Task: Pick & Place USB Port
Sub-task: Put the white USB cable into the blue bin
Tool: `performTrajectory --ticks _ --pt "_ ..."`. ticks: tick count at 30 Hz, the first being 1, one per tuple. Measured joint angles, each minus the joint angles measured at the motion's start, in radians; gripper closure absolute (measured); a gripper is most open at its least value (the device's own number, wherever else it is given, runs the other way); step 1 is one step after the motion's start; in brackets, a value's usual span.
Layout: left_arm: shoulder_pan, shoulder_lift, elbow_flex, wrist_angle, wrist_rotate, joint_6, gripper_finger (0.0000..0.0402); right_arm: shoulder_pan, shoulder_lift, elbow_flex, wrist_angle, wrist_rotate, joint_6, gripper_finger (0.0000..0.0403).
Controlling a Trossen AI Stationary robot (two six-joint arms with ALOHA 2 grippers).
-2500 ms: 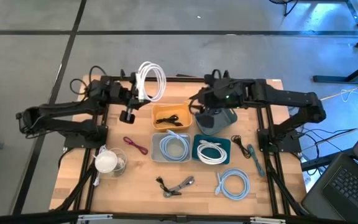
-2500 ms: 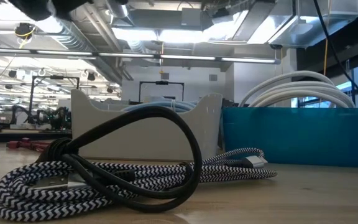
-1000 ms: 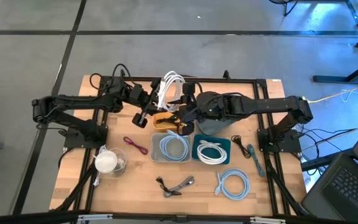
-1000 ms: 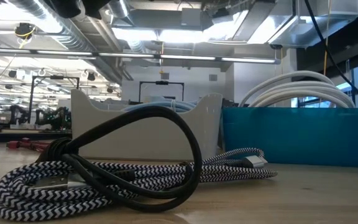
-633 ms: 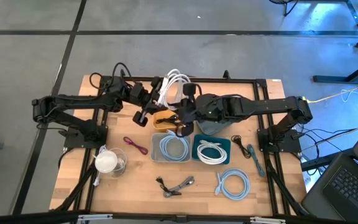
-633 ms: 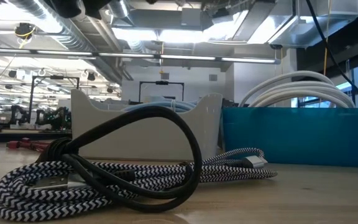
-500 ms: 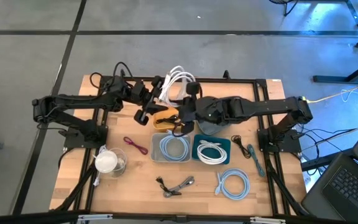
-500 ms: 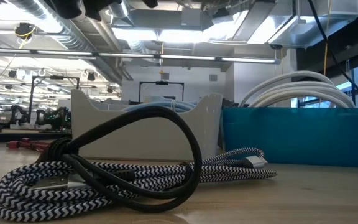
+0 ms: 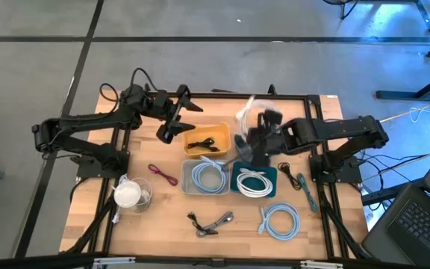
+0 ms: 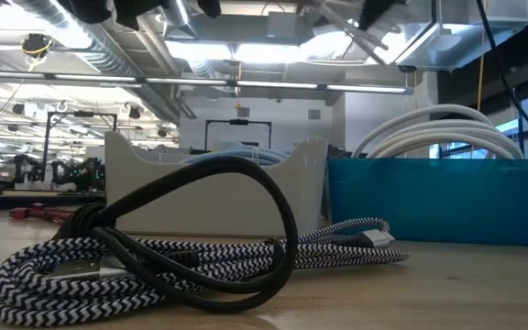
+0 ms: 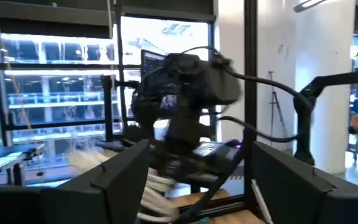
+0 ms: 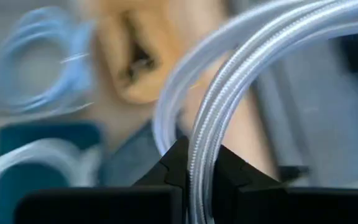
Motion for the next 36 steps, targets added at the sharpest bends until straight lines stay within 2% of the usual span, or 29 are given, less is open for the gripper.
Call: performTrajectory --ticks 5,8,10,12,15,19,27,36 --pt "0.026 -0.003 0.000 0.003 -0.004 -0.019 0.0135 0.035 0.000 0.000 -0.008 -0.447 0.077 0.0369" --pt "0.032 -0.003 0.000 0.003 -0.009 -0.023 0.0133 0.048 0.000 0.000 0.002 -0.668 0.114 0.0369" --pt "0.032 -0.003 0.000 0.003 -0.009 -0.023 0.0133 0.053 0.000 0.000 0.004 -0.771 0.144 0.0369" --pt "0.030 -0.003 0.000 0.003 -0.009 -0.025 0.0133 0.054 0.000 0.000 0.004 -0.829 0.161 0.0369" --pt "0.029 -0.003 0.000 0.003 -0.010 -0.026 0.0135 0.050 0.000 -0.008 0.023 -0.856 0.163 0.0369" --pt "0.029 -0.002 0.000 0.002 -0.010 -0.026 0.0133 0.013 0.000 -0.064 0.079 -0.951 0.155 0.0369" --pt "0.029 -0.002 0.000 -0.001 -0.010 -0.026 0.0136 -0.075 0.000 -0.284 0.246 -1.159 0.128 0.0369" --pt "0.029 -0.002 0.000 -0.001 0.023 -0.026 0.0136 -0.134 0.000 -0.490 0.479 -1.268 0.117 0.0369"
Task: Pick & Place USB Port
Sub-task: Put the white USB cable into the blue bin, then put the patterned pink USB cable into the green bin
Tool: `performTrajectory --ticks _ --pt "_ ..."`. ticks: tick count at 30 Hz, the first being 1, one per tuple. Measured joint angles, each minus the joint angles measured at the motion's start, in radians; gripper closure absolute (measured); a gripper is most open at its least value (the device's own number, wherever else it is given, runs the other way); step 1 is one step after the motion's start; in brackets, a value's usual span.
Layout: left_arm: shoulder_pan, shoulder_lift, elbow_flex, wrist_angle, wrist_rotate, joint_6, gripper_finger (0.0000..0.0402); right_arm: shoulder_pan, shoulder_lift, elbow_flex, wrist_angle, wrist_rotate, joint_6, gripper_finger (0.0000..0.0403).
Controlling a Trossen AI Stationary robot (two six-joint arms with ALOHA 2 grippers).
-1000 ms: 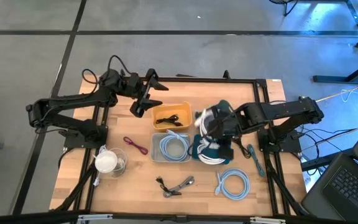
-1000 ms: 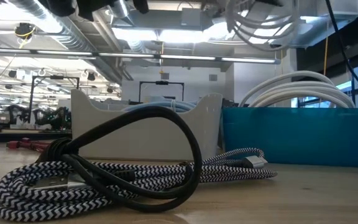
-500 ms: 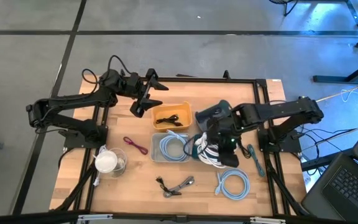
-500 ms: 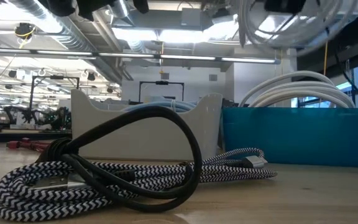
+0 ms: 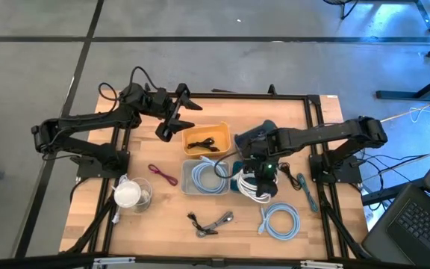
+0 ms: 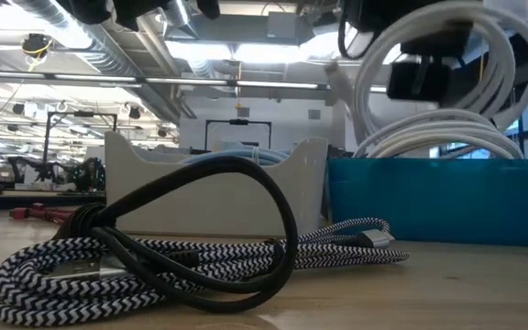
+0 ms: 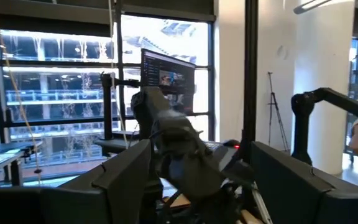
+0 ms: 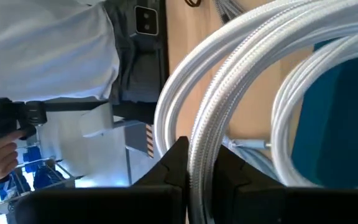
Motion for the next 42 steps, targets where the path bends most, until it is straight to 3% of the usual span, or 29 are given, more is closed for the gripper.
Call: performTrajectory --ticks 12,18,28,32,36,42 --pt "0.000 0.000 0.000 0.003 0.023 -0.023 0.0136 -0.101 0.000 -0.214 0.193 -0.009 -0.043 0.0369" --pt "0.000 0.000 0.000 0.003 0.024 -0.023 0.0136 -0.128 0.000 -0.234 0.204 0.032 -0.012 0.0368" --pt "0.000 0.001 0.000 0.034 0.026 -0.026 0.0136 -0.095 0.000 -0.126 0.175 0.035 0.114 0.0225" --pt "0.000 0.001 0.000 0.034 0.026 -0.027 0.0136 -0.071 -0.013 -0.060 0.096 0.154 0.087 0.0209" --pt "0.000 0.000 0.000 0.034 0.032 -0.040 0.0136 -0.052 -0.030 0.040 -0.097 0.391 0.069 0.0207" --pt "0.000 -0.032 0.000 0.023 0.228 -0.152 0.0137 0.032 -0.056 0.221 -0.485 0.776 0.136 0.0206"
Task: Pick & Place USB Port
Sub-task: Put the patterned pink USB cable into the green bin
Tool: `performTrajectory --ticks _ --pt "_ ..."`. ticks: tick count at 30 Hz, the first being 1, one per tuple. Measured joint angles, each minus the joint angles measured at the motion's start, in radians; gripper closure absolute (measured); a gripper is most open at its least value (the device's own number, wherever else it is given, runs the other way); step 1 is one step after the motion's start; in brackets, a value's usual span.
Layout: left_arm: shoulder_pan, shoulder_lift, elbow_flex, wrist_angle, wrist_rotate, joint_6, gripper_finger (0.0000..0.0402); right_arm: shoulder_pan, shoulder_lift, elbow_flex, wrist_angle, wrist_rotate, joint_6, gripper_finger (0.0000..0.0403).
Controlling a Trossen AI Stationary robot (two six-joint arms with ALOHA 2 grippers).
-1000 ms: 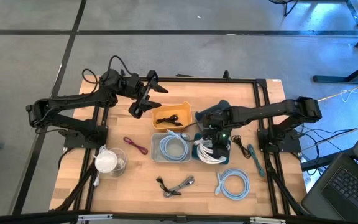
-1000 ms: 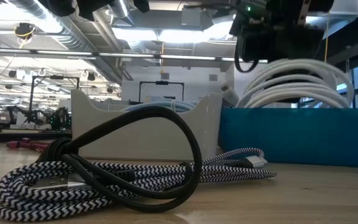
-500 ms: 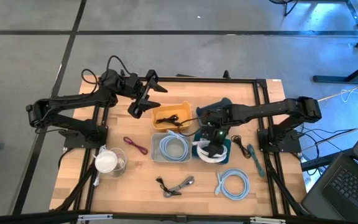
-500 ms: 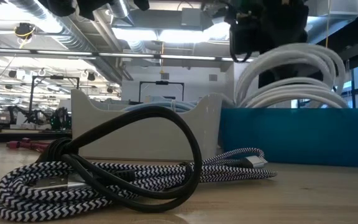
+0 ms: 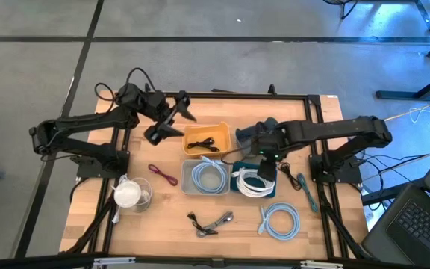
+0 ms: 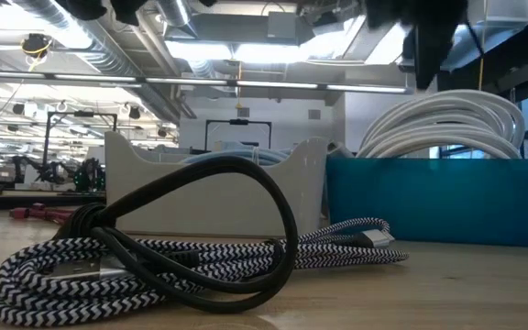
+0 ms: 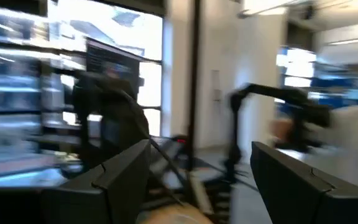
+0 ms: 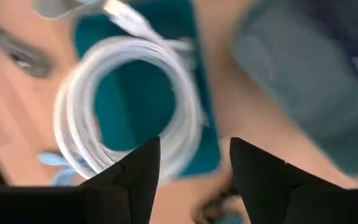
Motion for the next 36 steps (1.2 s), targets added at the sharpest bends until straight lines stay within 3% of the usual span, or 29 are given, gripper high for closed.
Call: performTrajectory --ticks 3,7,12,16,21,24,36 --pt "-0.015 -0.033 0.000 -0.080 0.109 -0.042 0.0139 0.059 -0.033 0.059 -0.065 0.112 0.054 0.0206" --pt "-0.063 -0.103 0.000 -0.439 0.071 0.067 0.0148 0.130 -0.094 0.093 -0.093 0.230 0.134 0.0206" --pt "-0.158 -0.190 0.000 -1.007 -0.265 0.354 0.0161 0.183 -0.177 0.093 -0.100 0.357 0.209 0.0206" --pt "-0.246 -0.214 0.000 -1.272 -0.569 0.515 0.0166 0.189 -0.220 0.093 -0.099 0.418 0.214 0.0206" --pt "-0.349 -0.195 0.000 -1.455 -0.853 0.679 0.0167 0.176 -0.249 0.093 -0.097 0.458 0.194 0.0205" --pt "-0.408 -0.165 -0.001 -1.542 -0.969 0.750 0.0167 0.168 -0.252 0.093 -0.097 0.464 0.190 0.0205" --pt "-0.580 0.062 -0.001 -1.651 -1.058 0.784 0.0167 0.168 -0.252 0.093 -0.097 0.484 0.177 0.0205"
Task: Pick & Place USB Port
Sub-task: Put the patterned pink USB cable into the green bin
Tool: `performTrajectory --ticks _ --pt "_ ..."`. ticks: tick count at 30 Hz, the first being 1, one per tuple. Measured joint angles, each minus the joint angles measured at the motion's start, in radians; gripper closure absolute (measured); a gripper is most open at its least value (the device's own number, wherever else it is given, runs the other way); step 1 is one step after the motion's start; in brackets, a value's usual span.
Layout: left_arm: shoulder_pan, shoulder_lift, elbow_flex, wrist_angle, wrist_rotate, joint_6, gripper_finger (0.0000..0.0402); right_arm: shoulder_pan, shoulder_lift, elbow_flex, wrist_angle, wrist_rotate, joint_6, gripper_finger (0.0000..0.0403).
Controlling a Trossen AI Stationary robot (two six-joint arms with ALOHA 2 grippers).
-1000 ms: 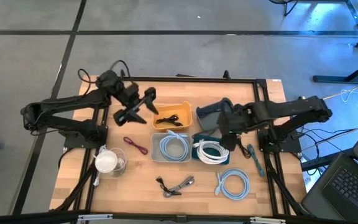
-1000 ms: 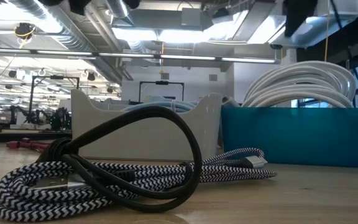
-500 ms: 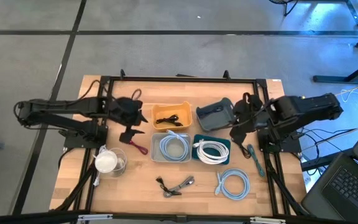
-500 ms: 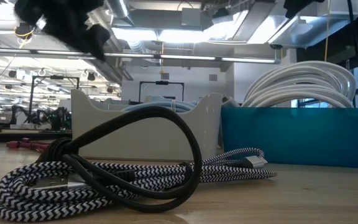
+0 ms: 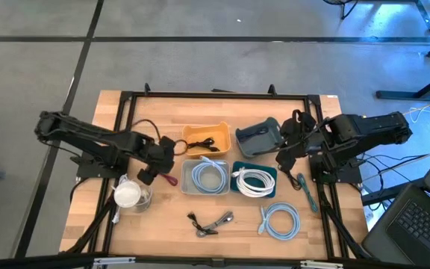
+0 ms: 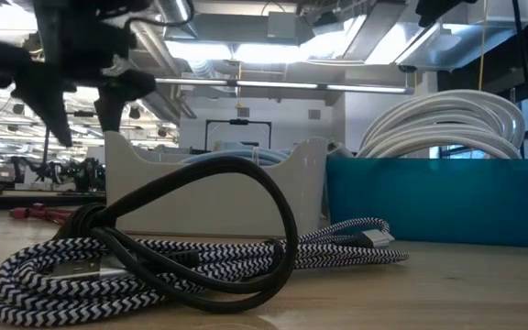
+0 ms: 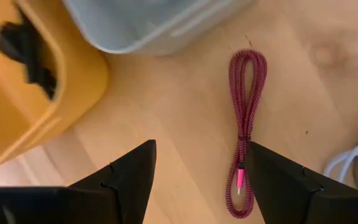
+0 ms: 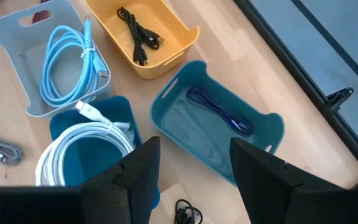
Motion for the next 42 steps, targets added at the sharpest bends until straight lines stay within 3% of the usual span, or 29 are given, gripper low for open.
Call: performTrajectory --ticks 8,20,24,29,30,36,42 --pt "-0.028 0.151 -0.058 0.038 -0.015 -0.042 0.0167 0.000 0.000 0.000 0.000 0.000 0.007 0.0205" --pt "-0.027 0.271 -0.138 0.224 0.102 -0.133 0.0170 0.000 0.000 0.000 0.000 0.000 -0.008 0.0205" --pt "-0.027 0.281 -0.139 0.224 0.104 -0.158 0.0221 0.000 0.000 0.000 0.000 0.000 -0.015 0.0205" --pt "-0.024 0.278 -0.140 0.227 0.103 -0.161 0.0368 0.000 0.000 0.000 0.000 0.000 -0.016 0.0205" --pt "-0.024 0.278 -0.140 0.224 0.104 -0.166 0.0381 0.000 0.000 0.000 0.000 0.000 -0.016 0.0205" --pt "-0.004 0.261 -0.140 0.170 0.127 -0.184 0.0390 0.000 0.000 0.000 0.000 0.000 -0.016 0.0205" --pt "0.012 0.140 -0.097 0.097 0.108 -0.187 0.0390 0.000 0.001 0.000 -0.001 0.000 -0.017 0.0205"
